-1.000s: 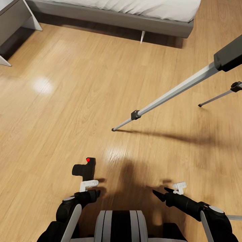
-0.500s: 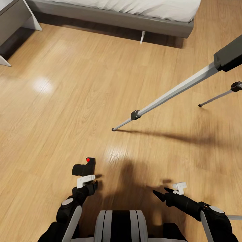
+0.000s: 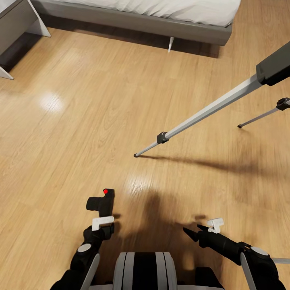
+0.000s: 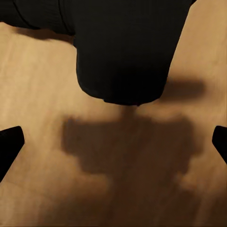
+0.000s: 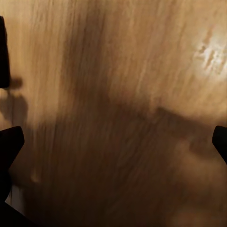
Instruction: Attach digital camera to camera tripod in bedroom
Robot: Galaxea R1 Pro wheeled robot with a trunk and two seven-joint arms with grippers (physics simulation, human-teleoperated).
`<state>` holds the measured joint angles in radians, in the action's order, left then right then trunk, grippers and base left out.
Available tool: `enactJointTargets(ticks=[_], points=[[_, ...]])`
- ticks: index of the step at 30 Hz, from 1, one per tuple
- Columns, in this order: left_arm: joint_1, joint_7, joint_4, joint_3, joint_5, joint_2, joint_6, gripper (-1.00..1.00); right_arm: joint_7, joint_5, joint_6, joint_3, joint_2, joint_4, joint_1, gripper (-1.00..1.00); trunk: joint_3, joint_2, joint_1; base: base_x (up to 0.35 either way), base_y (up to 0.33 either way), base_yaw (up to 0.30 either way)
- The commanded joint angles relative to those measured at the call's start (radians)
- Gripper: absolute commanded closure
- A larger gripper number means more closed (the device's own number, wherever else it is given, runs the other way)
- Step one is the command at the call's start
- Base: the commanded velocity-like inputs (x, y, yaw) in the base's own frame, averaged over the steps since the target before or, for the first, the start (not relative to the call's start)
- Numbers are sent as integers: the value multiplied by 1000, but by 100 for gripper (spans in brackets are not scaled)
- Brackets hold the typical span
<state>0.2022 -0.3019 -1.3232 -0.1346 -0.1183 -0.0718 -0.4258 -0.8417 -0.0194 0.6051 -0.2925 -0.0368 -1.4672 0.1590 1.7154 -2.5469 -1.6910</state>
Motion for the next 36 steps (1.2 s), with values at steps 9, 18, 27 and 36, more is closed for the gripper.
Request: enactJointTargets(ticks=[9, 18, 27, 36], points=[[0, -5, 70, -3, 12, 1, 41, -100, -5, -5, 5, 1, 0, -1, 1, -100, 0, 0, 0, 0, 0, 0], [0, -1, 156, -6, 57, 1, 184, -100, -5, -5, 5, 1, 1, -1, 1, -100, 0, 0, 0, 0, 0, 0], [0, 1, 215, -8, 110, -4, 276, -100, -5, -5, 5, 1, 2, -1, 1, -100, 0, 0, 0, 0, 0, 0], [0, 1, 261, -9, 126, -4, 375, -100, -5, -6, 5, 1, 2, -1, 1, -100, 0, 0, 0, 0, 0, 0]])
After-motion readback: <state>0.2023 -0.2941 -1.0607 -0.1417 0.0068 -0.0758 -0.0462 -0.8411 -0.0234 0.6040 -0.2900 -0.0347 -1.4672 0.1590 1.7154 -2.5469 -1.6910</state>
